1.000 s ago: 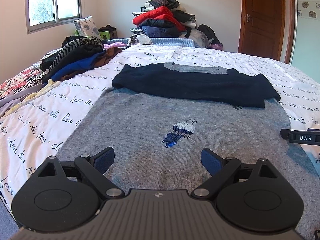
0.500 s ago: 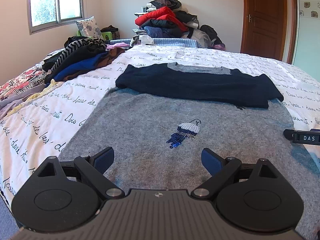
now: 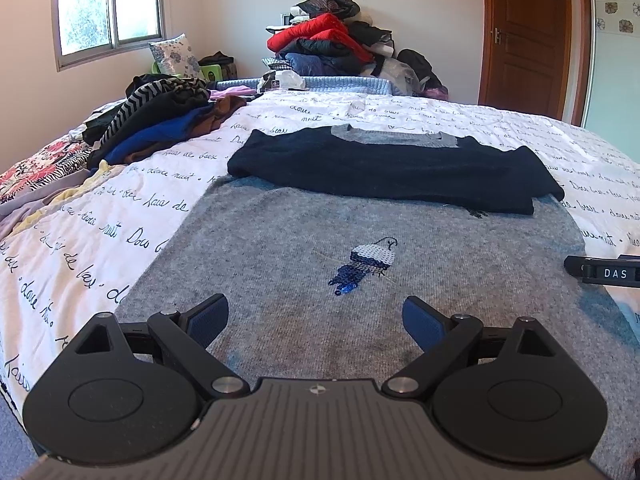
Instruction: Fold small clothes
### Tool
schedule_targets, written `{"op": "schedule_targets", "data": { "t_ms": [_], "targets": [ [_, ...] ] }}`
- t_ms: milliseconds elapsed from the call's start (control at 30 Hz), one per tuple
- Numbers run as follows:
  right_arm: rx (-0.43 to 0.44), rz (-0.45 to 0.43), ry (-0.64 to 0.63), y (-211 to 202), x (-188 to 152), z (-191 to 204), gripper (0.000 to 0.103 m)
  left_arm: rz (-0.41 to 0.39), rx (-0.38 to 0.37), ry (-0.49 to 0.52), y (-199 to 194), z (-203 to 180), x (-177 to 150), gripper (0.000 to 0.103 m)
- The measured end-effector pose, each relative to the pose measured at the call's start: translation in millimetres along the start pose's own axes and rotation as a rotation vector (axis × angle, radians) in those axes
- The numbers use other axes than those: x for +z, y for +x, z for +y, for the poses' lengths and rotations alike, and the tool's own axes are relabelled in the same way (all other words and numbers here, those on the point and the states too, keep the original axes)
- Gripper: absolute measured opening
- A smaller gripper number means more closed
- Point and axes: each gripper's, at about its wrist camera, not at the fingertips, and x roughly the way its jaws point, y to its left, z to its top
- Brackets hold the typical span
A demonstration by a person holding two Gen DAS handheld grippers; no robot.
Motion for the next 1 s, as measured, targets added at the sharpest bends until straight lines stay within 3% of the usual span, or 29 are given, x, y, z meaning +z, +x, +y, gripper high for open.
{"op": "schedule_targets", "data": {
  "t_ms": [1000],
  "targets": [
    [0.000, 0.000, 0.000, 0.5, 0.1, 0.1, 0.103, 0.005, 0.019, -0.018, 1.8, 5.6, 1.4, 0.092]
  ]
}}
